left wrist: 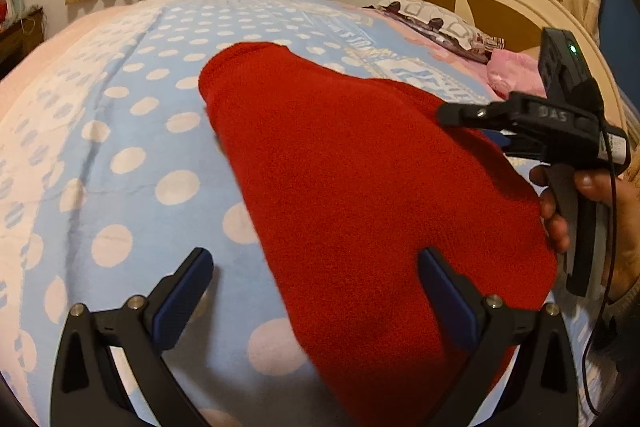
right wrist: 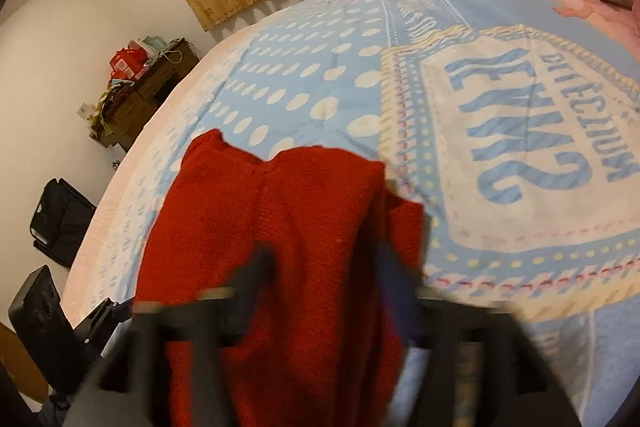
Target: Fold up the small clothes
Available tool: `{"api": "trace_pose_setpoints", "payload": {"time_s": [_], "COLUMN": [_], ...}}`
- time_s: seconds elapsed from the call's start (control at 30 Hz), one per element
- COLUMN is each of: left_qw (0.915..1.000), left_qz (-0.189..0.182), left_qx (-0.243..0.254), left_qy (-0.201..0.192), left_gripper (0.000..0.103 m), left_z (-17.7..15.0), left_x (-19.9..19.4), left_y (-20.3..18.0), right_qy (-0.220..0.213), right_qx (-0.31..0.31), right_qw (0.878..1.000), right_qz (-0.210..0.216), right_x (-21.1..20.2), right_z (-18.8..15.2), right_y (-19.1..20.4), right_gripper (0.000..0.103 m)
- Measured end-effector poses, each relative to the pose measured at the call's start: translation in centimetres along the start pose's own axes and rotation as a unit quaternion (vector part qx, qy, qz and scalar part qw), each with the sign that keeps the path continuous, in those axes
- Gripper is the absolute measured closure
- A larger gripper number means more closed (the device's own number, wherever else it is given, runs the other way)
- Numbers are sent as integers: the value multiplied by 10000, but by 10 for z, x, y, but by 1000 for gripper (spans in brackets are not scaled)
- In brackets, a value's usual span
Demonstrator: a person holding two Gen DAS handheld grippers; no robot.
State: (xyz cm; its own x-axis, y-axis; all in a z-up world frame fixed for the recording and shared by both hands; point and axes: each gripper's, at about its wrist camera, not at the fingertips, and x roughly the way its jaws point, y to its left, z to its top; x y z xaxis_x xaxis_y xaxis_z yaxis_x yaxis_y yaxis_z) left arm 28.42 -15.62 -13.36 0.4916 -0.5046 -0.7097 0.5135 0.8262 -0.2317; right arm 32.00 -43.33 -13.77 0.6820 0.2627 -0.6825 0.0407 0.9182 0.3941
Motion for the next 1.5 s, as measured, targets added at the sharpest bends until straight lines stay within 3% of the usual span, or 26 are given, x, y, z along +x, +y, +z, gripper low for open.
{"api": "trace_pose_setpoints", "payload": {"time_s": [0.13, 0.27, 0.63, 0.8, 0.97, 1.23, 1.37, 1.5], "left_qw": [9995, 9996, 9994, 9995, 9995, 9993, 9993, 9992], "left_qz": [-222, -218, -261, -238, -247, -289, -278, -306], "left_qx": [-178, -166, -155, -117, -118, -164, -154, -155], "left_qy": [97, 102, 142, 165, 182, 197, 182, 185], "left_gripper": [0, 0, 0, 0, 0, 0, 0, 0], "left_z": [0, 0, 0, 1, 1, 4, 4, 4], "left_x": [4, 4, 7, 9, 10, 11, 11, 11], "left_y": [5, 4, 2, 0, 1, 2, 2, 3], "right_qy": [78, 262, 195, 182, 203, 370, 154, 202], "right_qx": [96, 143, 167, -51, -40, 202, 75, -25], "right_qw": [9999, 9995, 9964, 9973, 9981, 9967, 9978, 9982], "right_qz": [-94, 94, 806, 714, 582, 696, 642, 571], "right_x": [7, 23, 33, 36, 35, 39, 36, 37], "right_z": [7, 8, 11, 9, 9, 11, 6, 7], "right_y": [-13, -19, -22, -14, -16, -25, -20, -14], "right_gripper": [25, 25, 25, 27, 40, 36, 36, 37]}}
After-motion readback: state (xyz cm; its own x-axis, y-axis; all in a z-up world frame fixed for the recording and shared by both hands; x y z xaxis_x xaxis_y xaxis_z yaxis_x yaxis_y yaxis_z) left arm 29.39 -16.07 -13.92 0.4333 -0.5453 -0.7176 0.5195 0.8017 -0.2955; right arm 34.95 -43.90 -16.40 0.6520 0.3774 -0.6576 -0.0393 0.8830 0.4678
